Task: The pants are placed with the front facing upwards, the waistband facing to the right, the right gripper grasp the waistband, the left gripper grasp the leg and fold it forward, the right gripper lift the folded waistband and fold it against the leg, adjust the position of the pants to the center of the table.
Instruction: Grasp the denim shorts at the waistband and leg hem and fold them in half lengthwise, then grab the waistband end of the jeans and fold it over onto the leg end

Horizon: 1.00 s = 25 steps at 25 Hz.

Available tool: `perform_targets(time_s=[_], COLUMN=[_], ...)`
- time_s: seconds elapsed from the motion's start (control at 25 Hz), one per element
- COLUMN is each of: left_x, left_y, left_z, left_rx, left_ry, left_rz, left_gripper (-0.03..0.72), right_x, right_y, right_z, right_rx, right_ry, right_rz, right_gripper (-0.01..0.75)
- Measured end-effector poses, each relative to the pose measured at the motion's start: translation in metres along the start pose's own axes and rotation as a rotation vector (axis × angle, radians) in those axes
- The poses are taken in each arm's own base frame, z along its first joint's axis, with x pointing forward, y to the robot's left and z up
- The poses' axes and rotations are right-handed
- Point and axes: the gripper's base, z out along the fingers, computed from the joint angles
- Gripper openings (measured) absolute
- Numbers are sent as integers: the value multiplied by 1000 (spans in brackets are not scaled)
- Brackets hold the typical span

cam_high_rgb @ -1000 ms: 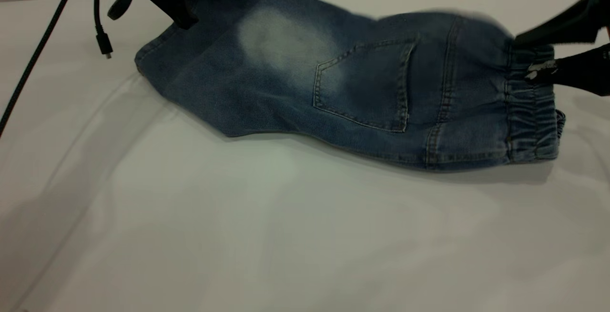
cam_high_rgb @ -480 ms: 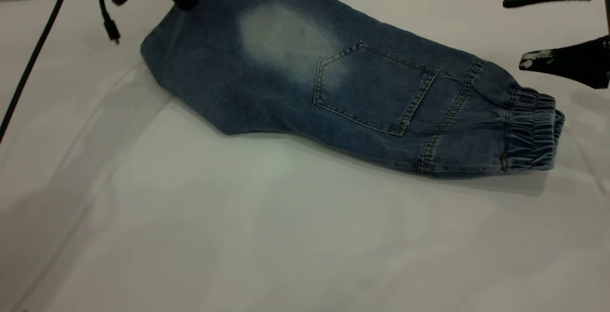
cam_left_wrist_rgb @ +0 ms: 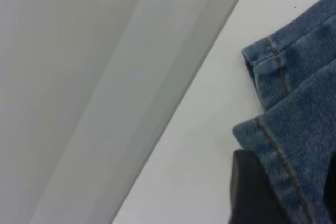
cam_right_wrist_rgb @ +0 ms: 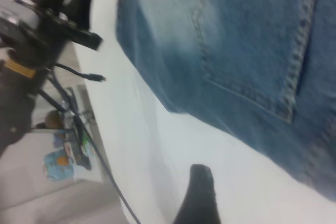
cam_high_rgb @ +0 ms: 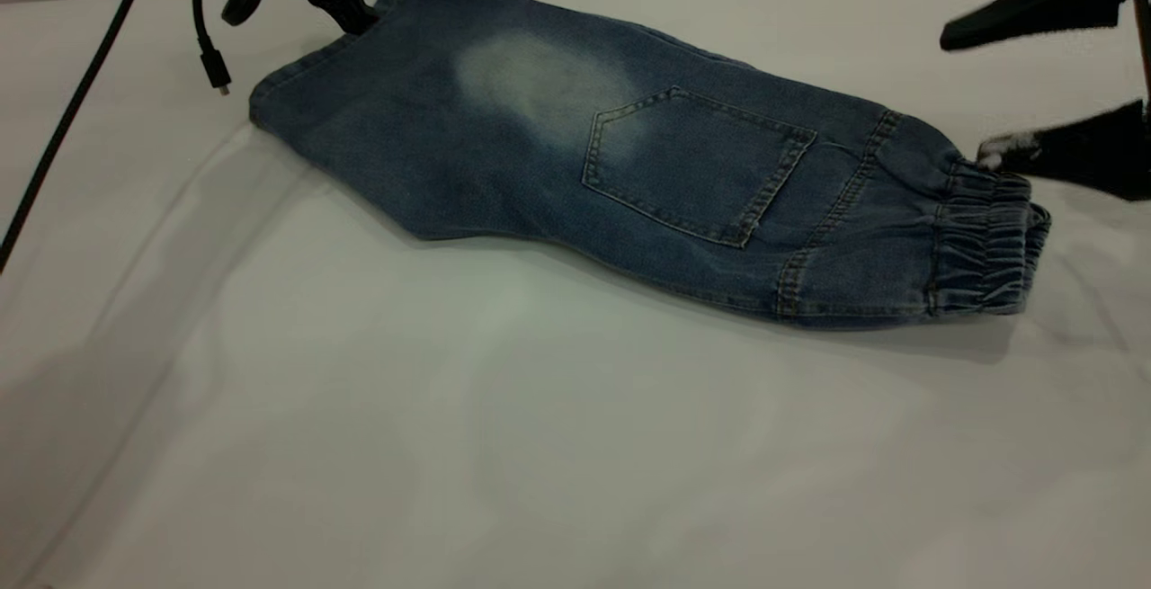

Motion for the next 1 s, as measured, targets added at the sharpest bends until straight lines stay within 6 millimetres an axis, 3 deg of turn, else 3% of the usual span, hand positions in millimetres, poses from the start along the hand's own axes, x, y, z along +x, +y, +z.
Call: perform_targets(time_s=[0.44,0.64,1.0], left_x=[0,-6,-11], left_y=[-1,-6,-10], left_z=[0,1,1], left_rx=[4,11,20], left_ry=[14,-5,-9], left_rz=[-101,-91,-82], left_gripper=[380,380,380], right_x=[17,40,39], right_y=[-19,-24,-25], right_z=[-3,2,26], right_rx=[209,213,250], right_ry=[141,185,37], right_rz=[158,265,192], right_gripper=[522,522,522])
